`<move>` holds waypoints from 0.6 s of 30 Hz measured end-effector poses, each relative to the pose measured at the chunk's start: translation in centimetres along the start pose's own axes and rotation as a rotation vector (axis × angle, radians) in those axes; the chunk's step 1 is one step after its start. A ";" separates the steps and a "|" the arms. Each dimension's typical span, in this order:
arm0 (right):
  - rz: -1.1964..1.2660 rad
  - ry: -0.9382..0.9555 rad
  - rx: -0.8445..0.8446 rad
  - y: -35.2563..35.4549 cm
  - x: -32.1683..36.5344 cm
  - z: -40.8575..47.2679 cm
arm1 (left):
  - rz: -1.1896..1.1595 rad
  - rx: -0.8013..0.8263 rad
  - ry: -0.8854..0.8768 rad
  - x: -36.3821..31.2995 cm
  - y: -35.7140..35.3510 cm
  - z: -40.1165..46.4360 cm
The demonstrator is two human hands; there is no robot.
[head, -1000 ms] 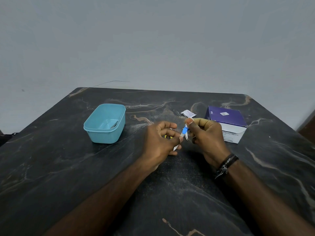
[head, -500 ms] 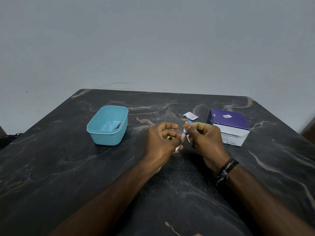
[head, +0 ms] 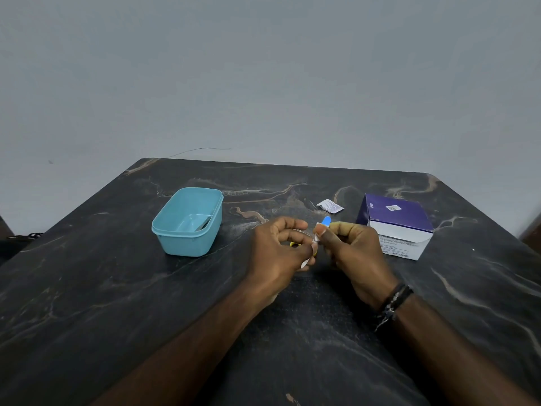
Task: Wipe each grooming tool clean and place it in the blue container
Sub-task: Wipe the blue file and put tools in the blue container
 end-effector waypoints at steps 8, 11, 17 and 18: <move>0.063 -0.031 -0.108 1.4 0.1 0.3 | 0.010 0.033 0.003 0.1 -0.5 -0.2; 0.032 -0.029 -0.044 0.6 0.1 -0.1 | 0.010 0.013 -0.002 0.1 -0.2 -0.2; 0.028 0.008 0.035 -0.4 0.5 -0.4 | 0.023 0.004 -0.011 -0.1 0.2 0.0; 0.030 -0.001 0.024 -0.3 0.4 -0.3 | 0.023 0.009 -0.007 -0.1 0.1 0.0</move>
Point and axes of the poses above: each hand's wrist, its own z-axis towards the middle knuckle, its own y-axis out of the back of the hand, x = y × z, the point moved 7 cm from there along z, towards the middle knuckle, and after that the axes turned 3 degrees about -y, right-handed, at the moved point
